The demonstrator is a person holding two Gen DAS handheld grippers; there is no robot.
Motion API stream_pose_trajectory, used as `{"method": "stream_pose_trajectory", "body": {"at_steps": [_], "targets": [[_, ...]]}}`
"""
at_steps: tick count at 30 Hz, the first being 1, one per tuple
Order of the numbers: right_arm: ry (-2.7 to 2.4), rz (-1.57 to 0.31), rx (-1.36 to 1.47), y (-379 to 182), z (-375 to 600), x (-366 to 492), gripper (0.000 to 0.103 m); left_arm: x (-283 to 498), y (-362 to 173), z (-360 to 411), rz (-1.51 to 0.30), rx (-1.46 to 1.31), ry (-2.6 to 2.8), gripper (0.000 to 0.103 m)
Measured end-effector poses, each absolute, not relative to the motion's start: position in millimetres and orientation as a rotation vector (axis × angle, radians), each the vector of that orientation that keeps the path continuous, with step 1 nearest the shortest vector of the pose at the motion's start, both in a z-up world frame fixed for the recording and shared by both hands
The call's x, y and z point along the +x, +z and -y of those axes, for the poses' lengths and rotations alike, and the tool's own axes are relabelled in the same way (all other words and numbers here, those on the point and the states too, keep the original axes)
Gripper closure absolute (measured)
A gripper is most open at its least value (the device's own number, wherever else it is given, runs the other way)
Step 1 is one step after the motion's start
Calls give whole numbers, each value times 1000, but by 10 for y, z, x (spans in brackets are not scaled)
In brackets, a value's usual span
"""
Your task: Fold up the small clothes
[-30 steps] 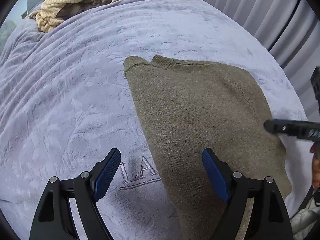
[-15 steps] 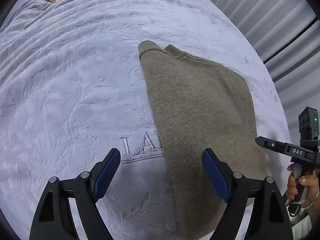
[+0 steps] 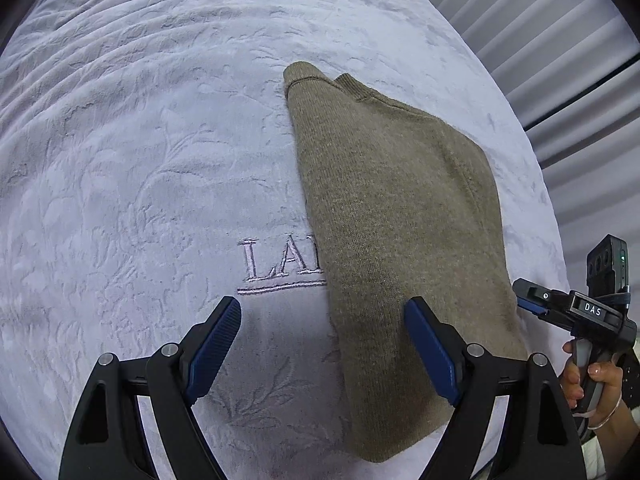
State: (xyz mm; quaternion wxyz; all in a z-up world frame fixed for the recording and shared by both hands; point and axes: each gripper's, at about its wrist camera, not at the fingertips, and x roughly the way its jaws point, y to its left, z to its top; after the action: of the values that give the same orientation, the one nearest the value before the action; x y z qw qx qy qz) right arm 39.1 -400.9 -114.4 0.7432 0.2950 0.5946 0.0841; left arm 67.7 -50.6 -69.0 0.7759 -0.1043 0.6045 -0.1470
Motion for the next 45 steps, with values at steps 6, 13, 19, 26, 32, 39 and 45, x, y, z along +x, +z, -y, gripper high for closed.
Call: {"method": "stream_pose_trajectory", "body": {"at_steps": [6, 13, 19, 26, 32, 39, 45], "targets": [[180, -1308, 643, -1135, 4046, 351, 45, 620, -662, 541, -1303, -187, -320, 18], [174, -1312, 652, -1157, 4061, 357, 42, 616, -704, 578, -1316, -175, -315, 18], [174, -1312, 649, -1165, 4070, 353, 42, 616, -710, 630, -1297, -135, -283, 0], [179, -1314, 634, -1158, 4070, 363, 37, 654, -794, 627, -1337, -143, -274, 0], [183, -1314, 636, -1162, 4078, 379, 37, 687, -815, 741, -1334, -90, -268, 0], [188, -1306, 637, -1154, 4090, 414, 35, 748, -848, 815, -1349, -93, -293, 0], [220, -1297, 634, -1130, 4093, 486, 35, 821, -806, 725, -1334, -250, -412, 0]]}}
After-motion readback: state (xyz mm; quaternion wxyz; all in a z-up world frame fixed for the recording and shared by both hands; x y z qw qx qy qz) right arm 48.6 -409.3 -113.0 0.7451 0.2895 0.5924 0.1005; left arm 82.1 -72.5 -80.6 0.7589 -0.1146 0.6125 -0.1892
